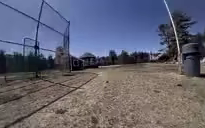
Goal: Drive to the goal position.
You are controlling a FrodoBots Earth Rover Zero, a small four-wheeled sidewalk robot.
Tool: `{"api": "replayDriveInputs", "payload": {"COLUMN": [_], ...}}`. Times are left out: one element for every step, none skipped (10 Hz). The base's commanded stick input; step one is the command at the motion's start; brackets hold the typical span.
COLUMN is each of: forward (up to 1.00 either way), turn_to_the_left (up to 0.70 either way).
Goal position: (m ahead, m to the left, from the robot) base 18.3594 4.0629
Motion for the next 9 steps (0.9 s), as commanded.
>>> {"api": "replayDriveInputs", "payload": {"forward": [0.70,0.70,0.70,0.70,0.70,0.70,0.70,0.70,0.70], "turn_to_the_left": [0.00,0.00,0.00,0.00,0.00,0.00,0.00,0.00,0.00]}}
